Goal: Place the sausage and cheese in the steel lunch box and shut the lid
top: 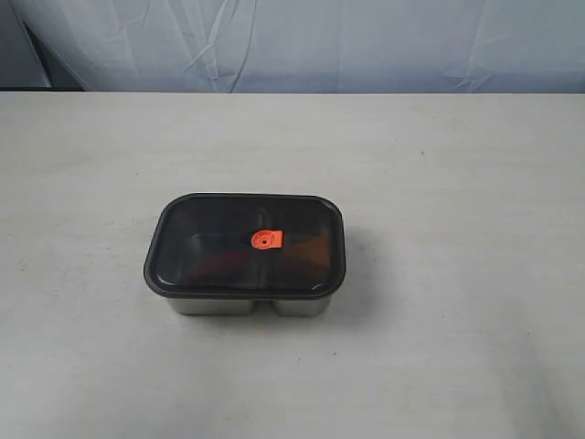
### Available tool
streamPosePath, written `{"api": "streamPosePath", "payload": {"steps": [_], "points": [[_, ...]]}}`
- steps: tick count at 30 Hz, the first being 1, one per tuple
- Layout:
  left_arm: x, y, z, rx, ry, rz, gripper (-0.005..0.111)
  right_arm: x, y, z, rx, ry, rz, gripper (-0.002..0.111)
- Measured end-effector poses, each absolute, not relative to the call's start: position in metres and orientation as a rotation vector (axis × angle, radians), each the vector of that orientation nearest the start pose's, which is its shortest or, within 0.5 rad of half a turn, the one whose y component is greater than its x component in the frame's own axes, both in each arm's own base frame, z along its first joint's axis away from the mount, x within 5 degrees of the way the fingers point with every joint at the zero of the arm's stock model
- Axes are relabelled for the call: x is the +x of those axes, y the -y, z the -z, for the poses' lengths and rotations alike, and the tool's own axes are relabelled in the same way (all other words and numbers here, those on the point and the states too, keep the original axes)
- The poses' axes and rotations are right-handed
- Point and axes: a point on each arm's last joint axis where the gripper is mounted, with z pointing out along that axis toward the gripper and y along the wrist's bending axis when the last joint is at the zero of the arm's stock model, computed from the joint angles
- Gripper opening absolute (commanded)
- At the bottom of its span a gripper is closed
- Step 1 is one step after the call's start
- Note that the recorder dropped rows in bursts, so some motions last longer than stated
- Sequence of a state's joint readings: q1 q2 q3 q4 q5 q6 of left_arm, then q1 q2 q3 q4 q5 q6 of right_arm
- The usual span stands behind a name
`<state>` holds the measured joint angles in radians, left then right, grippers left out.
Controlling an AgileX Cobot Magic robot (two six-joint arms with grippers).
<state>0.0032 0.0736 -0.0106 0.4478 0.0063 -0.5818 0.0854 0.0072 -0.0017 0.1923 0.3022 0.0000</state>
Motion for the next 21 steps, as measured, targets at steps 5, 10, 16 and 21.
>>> {"api": "streamPosePath", "payload": {"steps": [5,10,16,21], "points": [[0.060,0.000,-0.205,-0.075,-1.612,0.068,0.000,0.054,-0.010,-0.187,0.047,-1.792,-0.244,0.000],[0.058,0.003,-0.191,-0.071,-1.751,0.107,0.000,0.054,-0.010,-0.187,0.047,-1.792,-0.244,0.000],[0.053,0.006,-0.182,-0.065,-1.845,0.140,0.000,0.054,-0.010,-0.187,0.047,-1.792,-0.244,0.000],[0.053,0.005,-0.182,-0.050,-1.846,0.120,0.000,0.054,-0.010,-0.187,0.047,-1.792,-0.244,0.000]]}}
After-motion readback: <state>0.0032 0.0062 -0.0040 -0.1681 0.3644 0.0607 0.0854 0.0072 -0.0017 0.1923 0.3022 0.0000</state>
